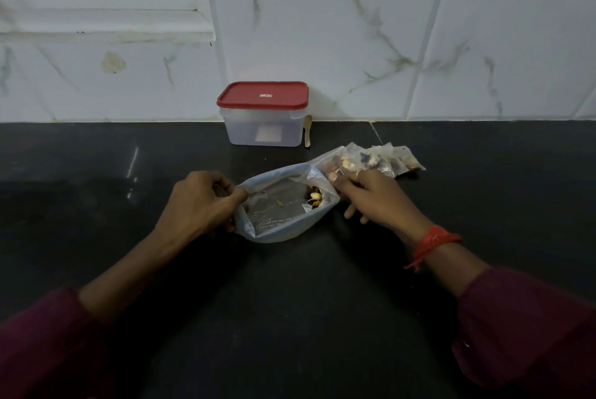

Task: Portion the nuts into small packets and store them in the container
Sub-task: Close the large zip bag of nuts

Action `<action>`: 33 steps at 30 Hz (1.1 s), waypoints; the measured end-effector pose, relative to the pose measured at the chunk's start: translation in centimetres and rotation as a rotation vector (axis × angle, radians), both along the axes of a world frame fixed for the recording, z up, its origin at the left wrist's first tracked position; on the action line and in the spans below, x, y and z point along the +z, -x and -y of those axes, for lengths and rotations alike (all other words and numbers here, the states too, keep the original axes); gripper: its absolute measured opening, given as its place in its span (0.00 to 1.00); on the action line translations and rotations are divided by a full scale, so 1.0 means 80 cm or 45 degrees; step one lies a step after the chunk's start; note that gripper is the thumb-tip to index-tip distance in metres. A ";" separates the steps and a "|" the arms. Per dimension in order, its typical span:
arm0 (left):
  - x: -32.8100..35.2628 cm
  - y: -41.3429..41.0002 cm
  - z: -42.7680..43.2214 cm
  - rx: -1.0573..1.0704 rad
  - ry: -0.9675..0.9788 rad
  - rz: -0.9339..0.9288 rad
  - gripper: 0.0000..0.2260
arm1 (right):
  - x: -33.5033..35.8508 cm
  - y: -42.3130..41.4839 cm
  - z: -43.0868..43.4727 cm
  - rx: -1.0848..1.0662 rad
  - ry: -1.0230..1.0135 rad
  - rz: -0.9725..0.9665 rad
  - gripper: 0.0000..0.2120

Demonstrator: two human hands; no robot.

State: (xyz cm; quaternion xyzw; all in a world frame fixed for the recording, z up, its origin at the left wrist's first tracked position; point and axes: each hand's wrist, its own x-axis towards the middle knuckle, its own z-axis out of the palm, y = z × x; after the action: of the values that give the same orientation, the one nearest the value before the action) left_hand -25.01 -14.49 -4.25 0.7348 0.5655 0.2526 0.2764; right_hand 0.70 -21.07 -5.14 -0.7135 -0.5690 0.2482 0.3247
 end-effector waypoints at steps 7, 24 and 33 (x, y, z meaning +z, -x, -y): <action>0.004 -0.002 0.001 -0.007 -0.109 0.061 0.08 | 0.000 0.002 0.004 0.024 -0.026 -0.542 0.10; 0.009 0.024 -0.024 -0.396 0.796 1.140 0.42 | 0.014 -0.001 0.019 0.031 0.095 -1.174 0.18; 0.018 0.019 -0.019 -0.097 0.634 0.791 0.11 | 0.014 0.001 0.016 -0.113 -0.037 -0.751 0.12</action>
State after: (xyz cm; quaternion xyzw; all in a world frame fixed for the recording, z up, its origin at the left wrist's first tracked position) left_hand -26.49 -13.00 -2.78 0.5545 0.4711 0.3077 0.6131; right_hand 0.64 -22.34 -4.02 -0.6302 -0.4218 0.4221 0.4967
